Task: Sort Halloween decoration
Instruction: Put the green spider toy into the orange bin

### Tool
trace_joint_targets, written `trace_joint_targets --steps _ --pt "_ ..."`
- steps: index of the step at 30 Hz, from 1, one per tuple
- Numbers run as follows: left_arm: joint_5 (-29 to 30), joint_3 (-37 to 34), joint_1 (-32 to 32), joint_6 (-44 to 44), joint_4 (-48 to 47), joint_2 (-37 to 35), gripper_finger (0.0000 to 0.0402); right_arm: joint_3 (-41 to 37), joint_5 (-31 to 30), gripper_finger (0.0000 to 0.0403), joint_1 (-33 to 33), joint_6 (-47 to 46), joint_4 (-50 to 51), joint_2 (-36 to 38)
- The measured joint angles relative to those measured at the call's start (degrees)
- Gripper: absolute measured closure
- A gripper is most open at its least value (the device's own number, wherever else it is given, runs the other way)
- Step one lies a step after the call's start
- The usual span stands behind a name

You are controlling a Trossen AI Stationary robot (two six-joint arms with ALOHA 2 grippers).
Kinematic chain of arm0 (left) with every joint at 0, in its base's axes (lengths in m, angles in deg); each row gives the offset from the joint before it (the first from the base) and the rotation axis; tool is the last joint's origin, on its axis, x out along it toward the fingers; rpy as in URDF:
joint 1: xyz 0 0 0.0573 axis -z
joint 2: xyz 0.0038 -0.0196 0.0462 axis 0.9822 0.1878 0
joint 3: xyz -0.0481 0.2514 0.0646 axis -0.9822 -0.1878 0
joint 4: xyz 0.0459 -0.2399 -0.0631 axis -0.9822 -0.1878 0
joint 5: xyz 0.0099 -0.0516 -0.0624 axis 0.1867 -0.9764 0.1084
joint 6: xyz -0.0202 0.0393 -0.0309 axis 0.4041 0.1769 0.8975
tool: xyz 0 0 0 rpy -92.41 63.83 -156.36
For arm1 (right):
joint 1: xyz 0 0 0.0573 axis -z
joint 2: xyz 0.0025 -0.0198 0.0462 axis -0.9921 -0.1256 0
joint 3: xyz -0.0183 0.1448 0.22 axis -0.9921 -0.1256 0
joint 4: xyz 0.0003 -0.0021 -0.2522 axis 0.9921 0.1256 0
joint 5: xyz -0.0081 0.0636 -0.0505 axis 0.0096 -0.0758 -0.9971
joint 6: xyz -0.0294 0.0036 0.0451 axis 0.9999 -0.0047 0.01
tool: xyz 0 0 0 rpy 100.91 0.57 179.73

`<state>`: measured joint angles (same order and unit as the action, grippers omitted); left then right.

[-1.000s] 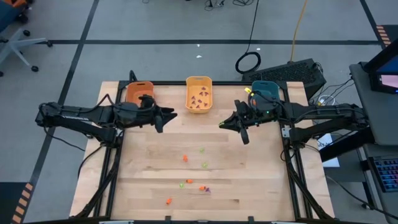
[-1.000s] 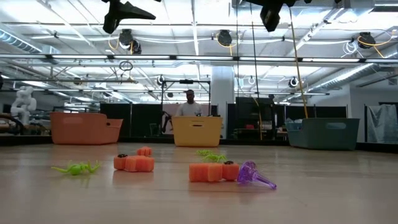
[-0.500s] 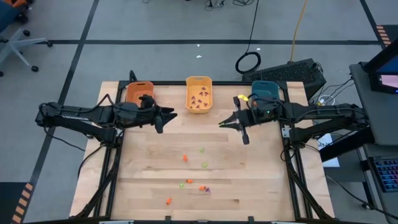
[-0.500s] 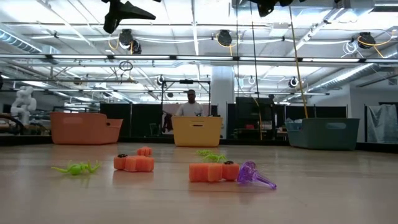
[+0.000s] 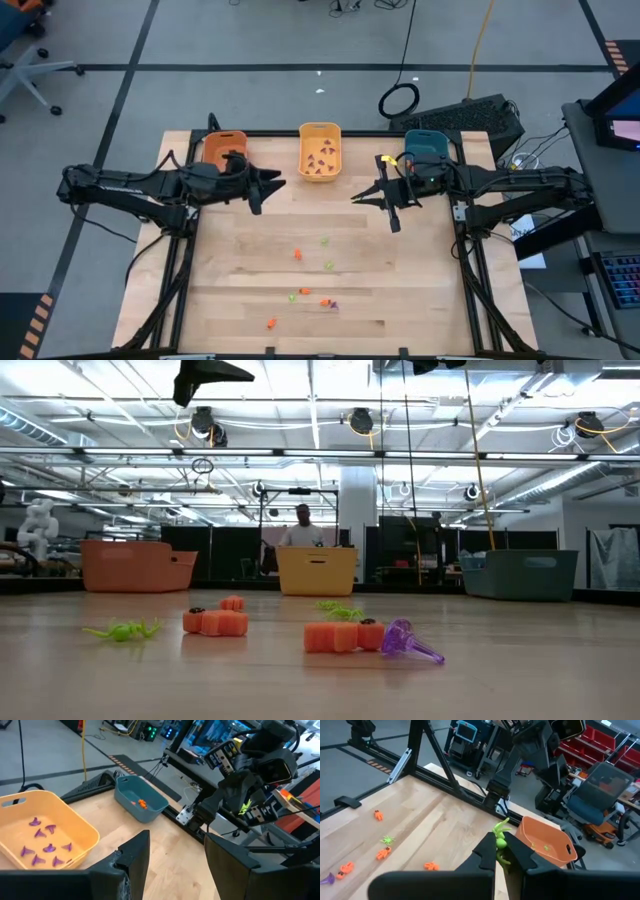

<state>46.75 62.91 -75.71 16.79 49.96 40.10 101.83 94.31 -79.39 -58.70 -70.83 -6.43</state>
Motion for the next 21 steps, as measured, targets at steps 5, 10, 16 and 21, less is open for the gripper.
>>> trace_joint_targets --steps 5,10,16,21 --pt "0.0 0.0 0.0 -1.38 1.33 -0.02 0.0213 0.0 0.0 0.0401 0.01 0.0 0.0 0.0" --pt "0.0 0.0 0.0 -2.78 2.74 0.0 0.0213 0.0 0.0 0.0401 0.0 -1.06 0.0 0.0" --pt "-0.18 0.02 0.0 -2.91 4.84 -0.02 0.0213 0.0 0.02 0.0401 -0.01 -5.59 0.0 0.0" --pt "-0.28 0.02 0.0 -6.17 7.18 0.0 0.0213 0.0 0.02 0.0401 0.01 -7.84 -0.02 0.0"
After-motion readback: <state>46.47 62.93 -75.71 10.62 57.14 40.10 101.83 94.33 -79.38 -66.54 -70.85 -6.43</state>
